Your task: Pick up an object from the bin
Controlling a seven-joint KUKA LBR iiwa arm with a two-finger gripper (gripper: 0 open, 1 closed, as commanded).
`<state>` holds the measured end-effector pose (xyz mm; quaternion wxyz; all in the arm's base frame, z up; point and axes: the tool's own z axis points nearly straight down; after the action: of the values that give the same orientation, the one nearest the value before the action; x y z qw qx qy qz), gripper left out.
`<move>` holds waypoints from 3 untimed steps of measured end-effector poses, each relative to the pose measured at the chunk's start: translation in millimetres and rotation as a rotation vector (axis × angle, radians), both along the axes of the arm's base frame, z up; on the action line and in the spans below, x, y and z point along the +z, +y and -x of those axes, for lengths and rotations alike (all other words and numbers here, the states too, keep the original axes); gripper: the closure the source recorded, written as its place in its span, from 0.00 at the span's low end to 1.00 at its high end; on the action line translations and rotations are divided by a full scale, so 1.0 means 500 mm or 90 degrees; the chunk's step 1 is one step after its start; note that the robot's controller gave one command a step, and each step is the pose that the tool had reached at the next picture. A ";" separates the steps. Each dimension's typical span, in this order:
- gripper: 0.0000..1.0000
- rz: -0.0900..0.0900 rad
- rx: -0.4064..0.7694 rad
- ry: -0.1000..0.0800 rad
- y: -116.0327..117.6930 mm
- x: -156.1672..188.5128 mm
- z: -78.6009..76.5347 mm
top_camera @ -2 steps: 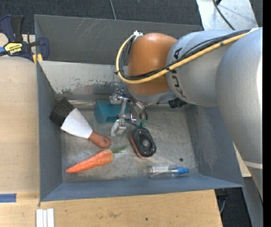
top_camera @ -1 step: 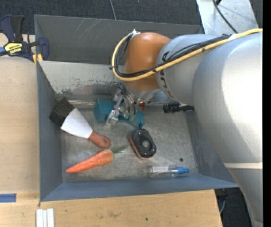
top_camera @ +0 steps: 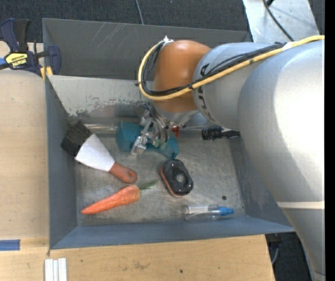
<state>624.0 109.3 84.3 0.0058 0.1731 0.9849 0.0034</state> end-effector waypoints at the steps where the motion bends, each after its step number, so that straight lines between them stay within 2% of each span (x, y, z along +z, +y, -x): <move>1: 1.00 0.005 0.007 0.011 0.004 0.063 0.015; 2: 1.00 0.004 0.009 0.013 0.006 0.091 0.016; 3: 1.00 0.003 0.088 0.000 0.048 0.114 -0.002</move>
Offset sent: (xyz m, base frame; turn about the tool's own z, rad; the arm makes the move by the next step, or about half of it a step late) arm -0.0031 0.0001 0.1537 -0.0158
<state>625.2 133.2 141.4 0.0060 0.1043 0.9945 0.0011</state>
